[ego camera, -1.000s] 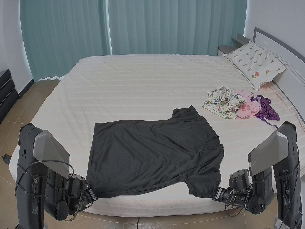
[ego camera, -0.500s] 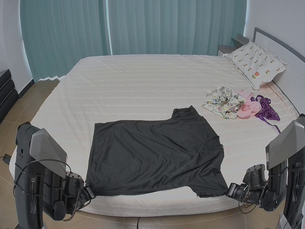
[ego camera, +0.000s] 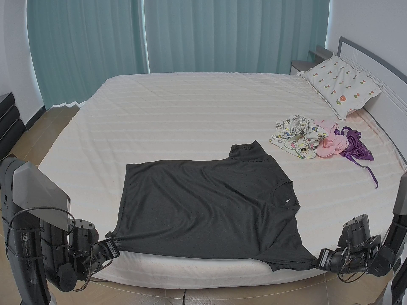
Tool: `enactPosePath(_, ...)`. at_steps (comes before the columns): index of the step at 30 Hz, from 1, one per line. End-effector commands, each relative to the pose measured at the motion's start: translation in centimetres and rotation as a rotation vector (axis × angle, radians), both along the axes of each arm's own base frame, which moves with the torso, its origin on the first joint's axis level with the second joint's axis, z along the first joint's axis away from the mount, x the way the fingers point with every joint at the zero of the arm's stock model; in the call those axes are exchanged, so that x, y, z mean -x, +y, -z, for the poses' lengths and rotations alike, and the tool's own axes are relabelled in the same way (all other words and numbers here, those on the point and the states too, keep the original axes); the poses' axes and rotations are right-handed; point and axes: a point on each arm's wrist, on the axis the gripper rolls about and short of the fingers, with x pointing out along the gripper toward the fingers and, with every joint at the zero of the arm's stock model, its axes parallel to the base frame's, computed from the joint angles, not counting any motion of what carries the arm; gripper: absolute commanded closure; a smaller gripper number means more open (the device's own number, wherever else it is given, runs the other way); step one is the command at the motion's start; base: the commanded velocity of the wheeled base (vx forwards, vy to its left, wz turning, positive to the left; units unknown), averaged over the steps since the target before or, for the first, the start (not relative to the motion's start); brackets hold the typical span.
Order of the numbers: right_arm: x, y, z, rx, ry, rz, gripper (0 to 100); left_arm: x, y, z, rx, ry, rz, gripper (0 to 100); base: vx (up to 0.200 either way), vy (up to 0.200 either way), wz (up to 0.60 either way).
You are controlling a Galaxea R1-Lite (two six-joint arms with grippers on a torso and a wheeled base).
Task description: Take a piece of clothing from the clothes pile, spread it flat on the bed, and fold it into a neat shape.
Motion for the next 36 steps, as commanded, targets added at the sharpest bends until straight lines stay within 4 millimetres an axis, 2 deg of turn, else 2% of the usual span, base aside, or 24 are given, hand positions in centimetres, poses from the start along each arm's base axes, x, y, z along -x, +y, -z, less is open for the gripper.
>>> enactPosePath(1,1.5,-0.1,-2.1,-0.011,-0.053,-0.026,100,0.7,0.3,-0.6,-0.032,0.033,0.012,100,0.000,0.000,0.00)
enactPosePath(9,3.0,0.1,-2.8,0.017,-0.019,-0.064,100,1.6,0.5,-0.1,-0.091,0.136,0.050,100,0.000,0.000,0.00)
enactPosePath(29,4.3,-0.3,-3.1,0.079,0.018,-0.081,100,4.2,-0.1,-0.3,-0.190,0.347,0.175,100,0.000,0.000,0.00)
enactPosePath(34,4.0,-0.3,-3.3,0.079,0.007,-0.083,100,4.0,-0.3,-0.4,-0.186,0.325,0.178,100,0.000,0.000,0.00)
enactPosePath(36,3.1,0.0,-3.9,0.066,-0.032,-0.074,100,3.4,-0.3,-0.7,-0.175,0.279,0.169,100,0.000,0.000,0.00)
